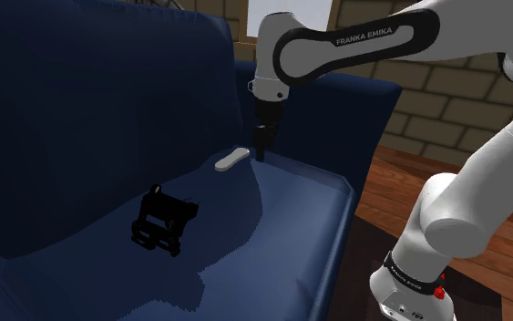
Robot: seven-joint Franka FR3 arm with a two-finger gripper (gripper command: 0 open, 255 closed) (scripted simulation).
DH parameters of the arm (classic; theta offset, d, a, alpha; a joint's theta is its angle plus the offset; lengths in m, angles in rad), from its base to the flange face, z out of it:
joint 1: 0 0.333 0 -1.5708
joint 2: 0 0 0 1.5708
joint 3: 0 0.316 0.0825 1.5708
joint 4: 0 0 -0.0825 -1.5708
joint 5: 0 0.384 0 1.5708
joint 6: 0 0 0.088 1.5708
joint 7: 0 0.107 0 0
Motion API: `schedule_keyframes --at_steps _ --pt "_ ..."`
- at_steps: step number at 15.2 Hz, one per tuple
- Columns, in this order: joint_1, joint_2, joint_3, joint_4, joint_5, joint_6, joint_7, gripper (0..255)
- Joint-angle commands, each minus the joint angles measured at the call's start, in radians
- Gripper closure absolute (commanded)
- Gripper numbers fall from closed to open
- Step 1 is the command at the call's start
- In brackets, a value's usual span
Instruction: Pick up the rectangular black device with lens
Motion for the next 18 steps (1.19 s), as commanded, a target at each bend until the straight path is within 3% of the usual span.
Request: schedule_keyframes --at_steps 1,18 --pt "0.015 0.056 0.016 0.033 0.01 0.018 -0.002 0" --pt "0.174 0.56 0.163 0.477 0.003 0.039 0.045 0"
